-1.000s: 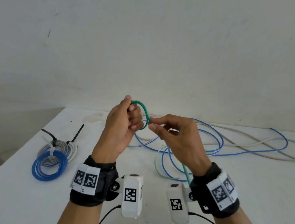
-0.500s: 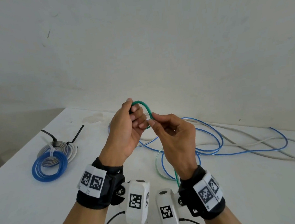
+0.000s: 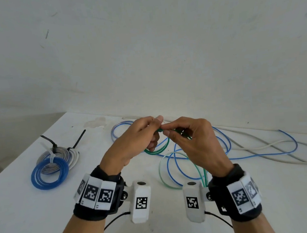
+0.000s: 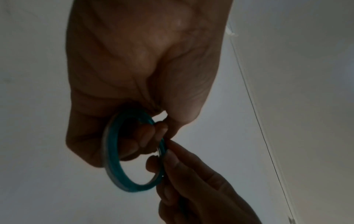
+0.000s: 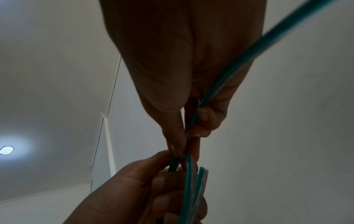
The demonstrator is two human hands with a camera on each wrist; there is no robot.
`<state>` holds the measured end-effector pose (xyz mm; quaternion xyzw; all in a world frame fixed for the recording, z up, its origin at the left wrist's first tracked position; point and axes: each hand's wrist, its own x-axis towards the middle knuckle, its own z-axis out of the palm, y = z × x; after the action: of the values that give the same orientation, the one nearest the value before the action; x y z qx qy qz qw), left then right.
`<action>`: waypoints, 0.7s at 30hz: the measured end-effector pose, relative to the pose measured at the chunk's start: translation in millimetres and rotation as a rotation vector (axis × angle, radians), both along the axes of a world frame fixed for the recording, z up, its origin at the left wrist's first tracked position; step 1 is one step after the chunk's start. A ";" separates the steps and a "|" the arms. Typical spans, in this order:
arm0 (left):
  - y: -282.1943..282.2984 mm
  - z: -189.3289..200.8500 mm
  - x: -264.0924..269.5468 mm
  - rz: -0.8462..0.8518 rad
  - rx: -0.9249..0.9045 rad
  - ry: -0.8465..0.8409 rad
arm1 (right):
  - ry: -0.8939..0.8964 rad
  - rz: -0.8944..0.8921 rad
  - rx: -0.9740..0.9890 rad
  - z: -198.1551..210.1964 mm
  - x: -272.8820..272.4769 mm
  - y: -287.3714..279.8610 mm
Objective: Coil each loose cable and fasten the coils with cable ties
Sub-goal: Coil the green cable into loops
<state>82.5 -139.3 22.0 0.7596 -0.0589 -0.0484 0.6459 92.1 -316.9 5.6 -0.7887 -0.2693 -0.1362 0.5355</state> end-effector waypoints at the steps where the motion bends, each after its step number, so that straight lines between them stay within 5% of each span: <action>1: -0.5 0.1 -0.7 0.013 0.045 -0.017 | 0.008 -0.004 -0.003 -0.5 0.2 -0.2; 6: -1.5 1.6 -2.7 0.083 0.273 -0.127 | 0.008 -0.017 0.003 -2.5 -1.0 4.8; 15: 0.1 6.9 4.6 0.243 -0.418 -0.108 | 0.016 -0.221 0.345 -4.3 -17.8 35.0; 21: -8.1 8.4 2.3 0.319 -0.512 -0.180 | 0.082 -0.207 0.391 -9.1 -22.6 46.1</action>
<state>84.7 -147.4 30.4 0.5732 -0.0062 0.1376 0.8077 69.6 -270.8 -3.5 -0.6982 -0.1334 -0.2078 0.6720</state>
